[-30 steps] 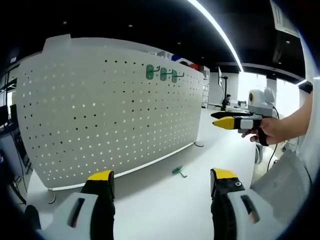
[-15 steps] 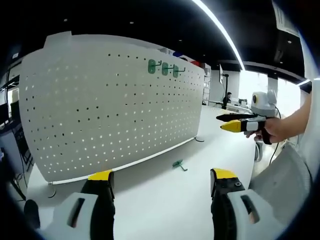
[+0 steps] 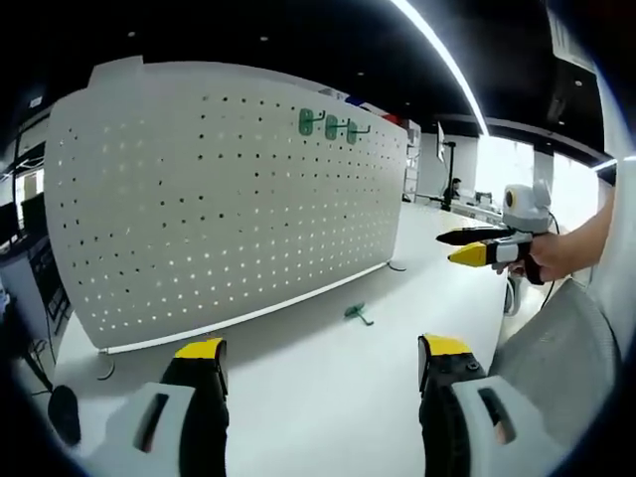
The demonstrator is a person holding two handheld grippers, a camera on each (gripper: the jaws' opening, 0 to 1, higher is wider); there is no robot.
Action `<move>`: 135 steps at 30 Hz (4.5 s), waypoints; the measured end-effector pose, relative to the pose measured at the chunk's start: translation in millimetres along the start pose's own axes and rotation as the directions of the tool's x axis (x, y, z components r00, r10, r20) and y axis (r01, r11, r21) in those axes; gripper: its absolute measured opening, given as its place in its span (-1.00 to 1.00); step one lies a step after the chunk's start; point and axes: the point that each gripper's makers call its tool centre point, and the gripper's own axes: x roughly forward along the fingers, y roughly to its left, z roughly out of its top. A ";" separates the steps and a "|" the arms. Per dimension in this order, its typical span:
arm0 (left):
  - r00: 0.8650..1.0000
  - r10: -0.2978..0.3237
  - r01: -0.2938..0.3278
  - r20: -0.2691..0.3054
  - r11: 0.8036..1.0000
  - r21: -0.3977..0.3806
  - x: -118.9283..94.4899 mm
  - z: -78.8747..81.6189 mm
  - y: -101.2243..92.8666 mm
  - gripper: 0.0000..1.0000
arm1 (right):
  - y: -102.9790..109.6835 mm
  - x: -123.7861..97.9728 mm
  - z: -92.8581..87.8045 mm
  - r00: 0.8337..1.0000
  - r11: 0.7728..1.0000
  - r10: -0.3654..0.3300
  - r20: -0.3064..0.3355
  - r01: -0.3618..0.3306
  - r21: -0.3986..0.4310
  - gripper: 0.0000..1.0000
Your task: Insert the hook assembly into the mounting plate slot until the hook locks in place.
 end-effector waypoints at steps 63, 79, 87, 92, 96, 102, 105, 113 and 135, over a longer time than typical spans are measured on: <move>0.999 -0.041 0.041 -0.024 0.999 -0.007 13.8 -2.1 -10.1 0.59 | 14.7 -11.9 -35.6 0.990 0.998 0.058 -0.132 -0.054 0.037 0.27; 0.992 -0.124 0.126 -0.037 0.989 0.075 41.3 19.1 -20.8 0.60 | 14.1 -11.2 -37.2 0.989 0.998 0.058 -0.134 -0.053 0.042 0.26; 0.984 -0.158 0.167 -0.084 0.979 0.114 48.4 16.4 -20.2 0.60 | 14.4 -11.7 -37.0 0.989 0.998 0.058 -0.134 -0.053 0.044 0.26; 0.978 -0.170 0.187 -0.120 0.970 0.157 52.8 15.9 -18.3 0.59 | 13.7 -11.9 -36.9 0.989 0.997 0.057 -0.133 -0.050 0.050 0.26; 0.975 -0.183 0.203 -0.128 0.965 0.168 56.0 17.8 -18.8 0.59 | 12.4 -12.0 -37.6 0.990 0.997 0.055 -0.132 -0.048 0.055 0.25; 0.957 -0.223 0.261 -0.187 0.940 0.217 60.2 12.1 -24.0 0.60 | 12.6 -11.9 -37.6 0.990 0.997 0.056 -0.133 -0.048 0.059 0.25; 0.951 -0.236 0.278 -0.197 0.934 0.224 61.2 12.9 -25.2 0.60 | 12.6 -11.8 -37.0 0.990 0.996 0.058 -0.127 -0.049 0.072 0.25; 0.933 -0.260 0.323 -0.249 0.911 0.258 66.5 9.9 -29.0 0.61 | 13.4 -11.5 -38.0 0.989 0.996 0.063 -0.131 -0.053 0.073 0.24; 0.856 -0.322 0.467 -0.405 0.818 0.335 93.2 4.1 -42.1 0.63 | 16.6 -11.6 -42.1 0.985 0.996 0.075 -0.152 -0.066 0.062 0.25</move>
